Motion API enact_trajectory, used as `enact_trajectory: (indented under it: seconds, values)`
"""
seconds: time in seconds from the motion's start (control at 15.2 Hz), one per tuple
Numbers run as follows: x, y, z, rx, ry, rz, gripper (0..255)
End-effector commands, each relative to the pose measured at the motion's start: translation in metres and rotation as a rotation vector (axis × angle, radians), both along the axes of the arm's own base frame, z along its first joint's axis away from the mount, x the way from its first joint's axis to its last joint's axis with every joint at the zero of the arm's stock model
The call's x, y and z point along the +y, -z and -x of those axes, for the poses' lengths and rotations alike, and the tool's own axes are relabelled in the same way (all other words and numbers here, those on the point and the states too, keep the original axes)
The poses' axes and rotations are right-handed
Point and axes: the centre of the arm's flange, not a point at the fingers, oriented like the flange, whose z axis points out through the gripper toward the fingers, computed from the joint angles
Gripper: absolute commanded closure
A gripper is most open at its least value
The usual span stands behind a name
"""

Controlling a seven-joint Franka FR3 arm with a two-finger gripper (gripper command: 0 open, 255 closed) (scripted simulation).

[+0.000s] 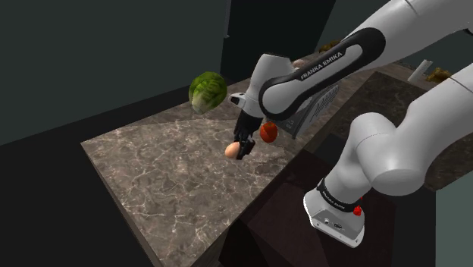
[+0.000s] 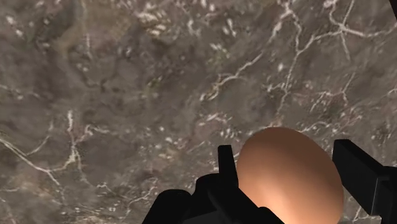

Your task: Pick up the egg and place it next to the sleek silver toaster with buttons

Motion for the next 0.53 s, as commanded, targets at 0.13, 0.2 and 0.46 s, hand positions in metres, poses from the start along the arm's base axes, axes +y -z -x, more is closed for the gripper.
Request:
enact_trajectory:
  seconds: [0.13,0.2,0.46]
  values:
    - [0.0,-0.021,0.0,0.0,0.0,0.001,255]
    - [0.0,-0.026,0.0,0.0,0.0,0.001,255]
    - [0.0,-0.047,0.0,0.0,0.0,0.001,255]
